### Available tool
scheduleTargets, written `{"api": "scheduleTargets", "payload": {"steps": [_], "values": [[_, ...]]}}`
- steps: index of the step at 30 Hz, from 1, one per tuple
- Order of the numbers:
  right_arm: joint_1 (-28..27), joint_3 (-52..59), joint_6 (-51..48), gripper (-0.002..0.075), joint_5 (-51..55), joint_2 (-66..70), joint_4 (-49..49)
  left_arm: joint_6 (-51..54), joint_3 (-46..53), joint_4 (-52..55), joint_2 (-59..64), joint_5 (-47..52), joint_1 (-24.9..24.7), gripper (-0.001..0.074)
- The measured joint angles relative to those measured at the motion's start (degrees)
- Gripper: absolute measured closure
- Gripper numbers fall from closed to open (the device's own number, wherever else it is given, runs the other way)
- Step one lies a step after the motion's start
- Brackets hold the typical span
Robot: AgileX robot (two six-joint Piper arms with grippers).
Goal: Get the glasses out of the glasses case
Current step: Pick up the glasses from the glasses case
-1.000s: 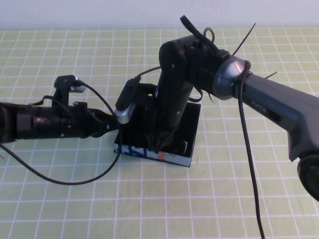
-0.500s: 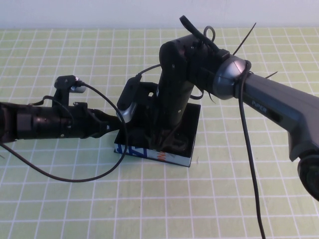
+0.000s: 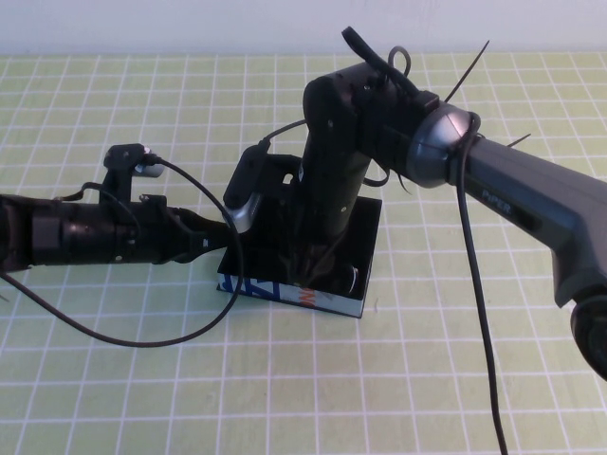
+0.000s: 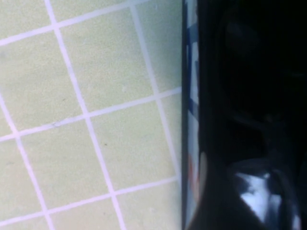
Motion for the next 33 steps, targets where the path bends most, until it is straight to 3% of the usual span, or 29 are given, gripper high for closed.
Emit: {"api": "scheduleTargets", "payload": {"steps": [33], "values": [[-0.6, 0.0, -1.5, 0.0405, -3.8, 1.1, -0.4, 0.0, 0.0, 0.1, 0.0, -0.1, 0.0, 0.0739]]}}
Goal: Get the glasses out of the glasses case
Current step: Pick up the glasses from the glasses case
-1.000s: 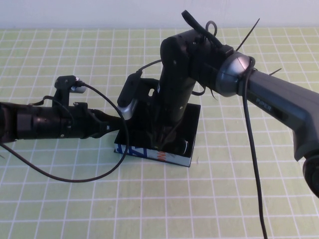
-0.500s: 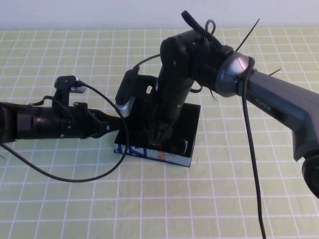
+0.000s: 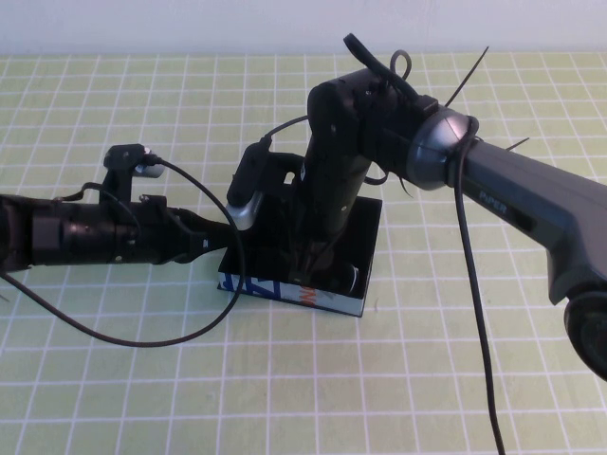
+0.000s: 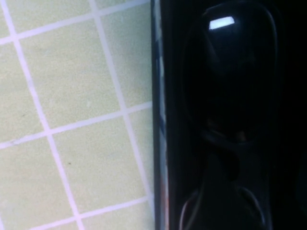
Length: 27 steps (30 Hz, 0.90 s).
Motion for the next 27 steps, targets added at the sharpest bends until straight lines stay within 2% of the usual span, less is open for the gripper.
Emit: {"api": "scheduleTargets", "payload": {"steps": [18, 27], "values": [[-0.1, 0.0, -0.1, 0.0412, -0.6, 1.2, 0.0, 0.0, 0.0, 0.6, 0.0, 0.0, 0.0, 0.0739], [-0.1, 0.0, -0.1, 0.0549, -0.6, 1.2, 0.1, 0.0, 0.0, 0.6, 0.0, -0.1, 0.0, 0.0739]]}}
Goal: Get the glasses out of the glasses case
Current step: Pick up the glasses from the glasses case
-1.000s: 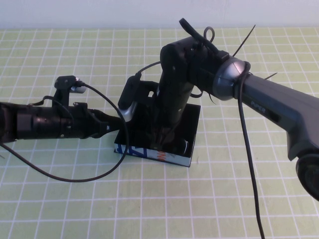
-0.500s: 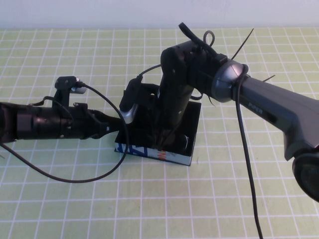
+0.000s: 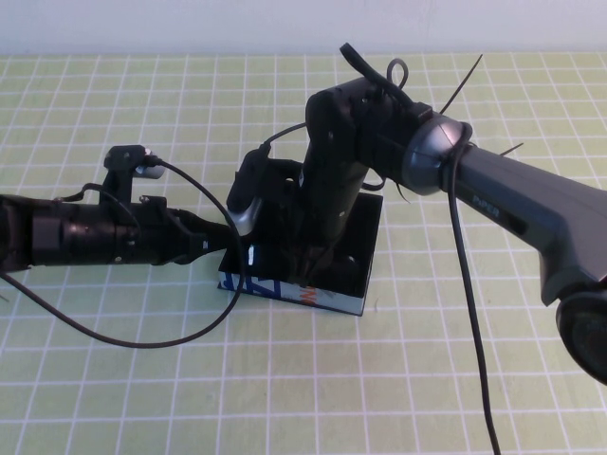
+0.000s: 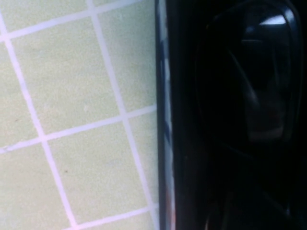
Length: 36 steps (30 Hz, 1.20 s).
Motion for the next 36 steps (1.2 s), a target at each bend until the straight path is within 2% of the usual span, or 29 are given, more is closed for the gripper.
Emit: {"api": "scheduleTargets", "payload": {"steps": [6, 11, 27, 32, 36], "values": [[0.0, 0.0, 0.0, 0.0653, 0.0, 0.0, 0.6, 0.0, 0.0, 0.0, 0.0, 0.0, 0.0, 0.0739], [0.0, 0.0, 0.0, 0.0702, 0.0, -0.1, 1.1, 0.0, 0.0, 0.0, 0.0, 0.0, 0.0, 0.0739], [0.0, -5.7, 4.8, 0.0711, 4.8, -4.0, 1.3, -1.5, 0.0, 0.3, -2.7, 1.9, 0.4, 0.0739], [0.0, -5.7, 9.0, 0.0711, 5.1, -9.0, 0.7, -3.4, 0.0, 0.4, -7.1, 3.0, 2.9, 0.0739], [0.0, -5.7, 16.5, 0.0711, 5.6, -13.9, -1.6, -4.9, 0.0, 1.1, -11.4, 3.4, 4.4, 0.0739]]}}
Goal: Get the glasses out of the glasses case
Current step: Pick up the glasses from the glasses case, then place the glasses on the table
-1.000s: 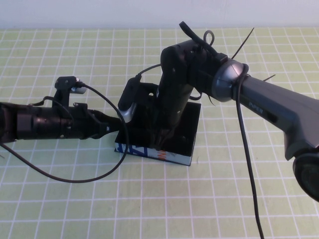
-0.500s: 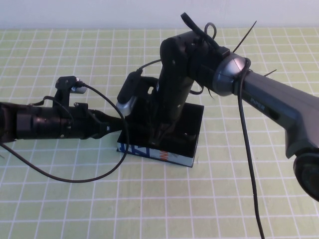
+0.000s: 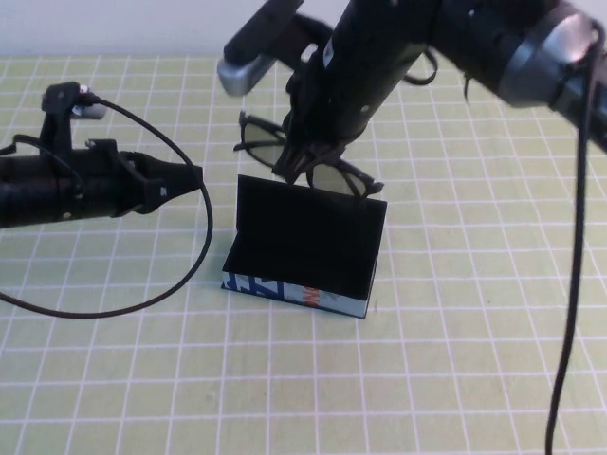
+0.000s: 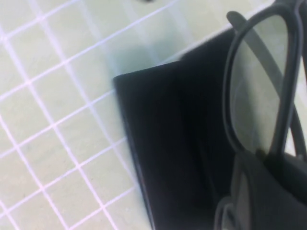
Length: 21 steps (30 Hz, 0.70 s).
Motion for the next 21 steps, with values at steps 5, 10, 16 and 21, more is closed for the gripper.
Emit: {"api": "scheduleTargets", "payload": {"steps": [5, 10, 16, 21], "values": [[-2.7, 3.9, 12.0, 0.0711, 0.1, -8.1, -5.5, -1.0, 0.0, 0.9, -3.6, 1.4, 0.1, 0.0739], [-10.1, 16.3, 23.0, 0.0711, 0.1, -16.7, -6.8, -2.4, 0.0, 1.5, -4.7, 2.5, 0.1, 0.0739], [-19.3, 35.0, 31.1, 0.0711, -7.0, -23.0, -2.6, -3.7, 0.0, 3.5, -4.7, 5.4, 0.1, 0.0739], [-22.8, 46.8, 31.5, 0.0711, -17.1, -22.7, 5.1, -5.7, 0.0, 5.1, -4.7, 5.6, 0.1, 0.0739]]}}
